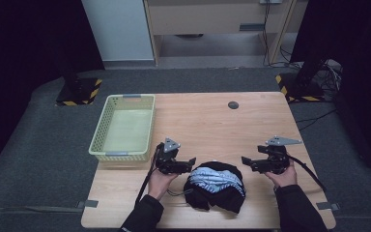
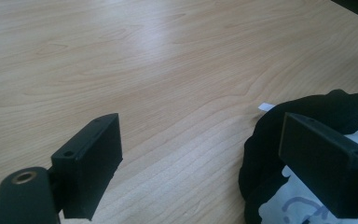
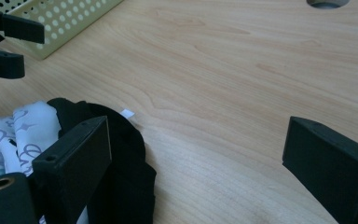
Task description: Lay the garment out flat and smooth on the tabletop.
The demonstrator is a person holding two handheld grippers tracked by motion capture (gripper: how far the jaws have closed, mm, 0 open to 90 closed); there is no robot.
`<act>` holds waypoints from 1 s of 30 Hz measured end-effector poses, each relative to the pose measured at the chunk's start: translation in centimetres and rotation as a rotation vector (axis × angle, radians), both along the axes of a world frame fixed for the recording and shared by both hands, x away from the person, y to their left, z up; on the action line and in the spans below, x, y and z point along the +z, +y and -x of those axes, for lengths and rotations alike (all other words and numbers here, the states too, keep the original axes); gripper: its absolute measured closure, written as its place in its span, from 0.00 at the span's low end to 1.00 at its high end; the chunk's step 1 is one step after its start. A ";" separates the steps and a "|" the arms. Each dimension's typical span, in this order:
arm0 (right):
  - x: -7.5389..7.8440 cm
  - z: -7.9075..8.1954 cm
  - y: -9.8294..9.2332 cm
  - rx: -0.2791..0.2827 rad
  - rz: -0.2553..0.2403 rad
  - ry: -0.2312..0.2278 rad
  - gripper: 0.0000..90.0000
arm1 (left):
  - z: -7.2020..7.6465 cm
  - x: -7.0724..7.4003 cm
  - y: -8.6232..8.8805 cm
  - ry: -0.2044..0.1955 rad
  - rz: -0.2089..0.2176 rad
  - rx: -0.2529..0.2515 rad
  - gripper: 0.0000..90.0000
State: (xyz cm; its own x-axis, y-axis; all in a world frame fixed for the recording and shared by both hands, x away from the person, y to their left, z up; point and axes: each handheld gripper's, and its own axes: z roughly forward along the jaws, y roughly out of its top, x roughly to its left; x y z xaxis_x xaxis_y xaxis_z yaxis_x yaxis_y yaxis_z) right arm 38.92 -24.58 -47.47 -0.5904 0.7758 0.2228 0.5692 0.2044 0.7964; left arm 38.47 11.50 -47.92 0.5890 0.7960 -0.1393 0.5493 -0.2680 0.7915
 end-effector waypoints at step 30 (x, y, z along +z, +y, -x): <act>-2.5 0.5 2.2 0.093 0.057 0.098 0.18 | -0.3 -1.4 -2.4 0.079 0.007 -0.078 0.31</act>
State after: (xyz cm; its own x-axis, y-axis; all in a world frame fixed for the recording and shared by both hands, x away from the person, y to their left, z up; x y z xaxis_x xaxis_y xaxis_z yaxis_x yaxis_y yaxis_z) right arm 38.46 -22.37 -50.00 -0.6381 0.7317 0.2396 0.6198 0.3035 0.7237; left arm 38.72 9.11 -49.29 0.6360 0.7472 -0.1927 0.5878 -0.3073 0.7484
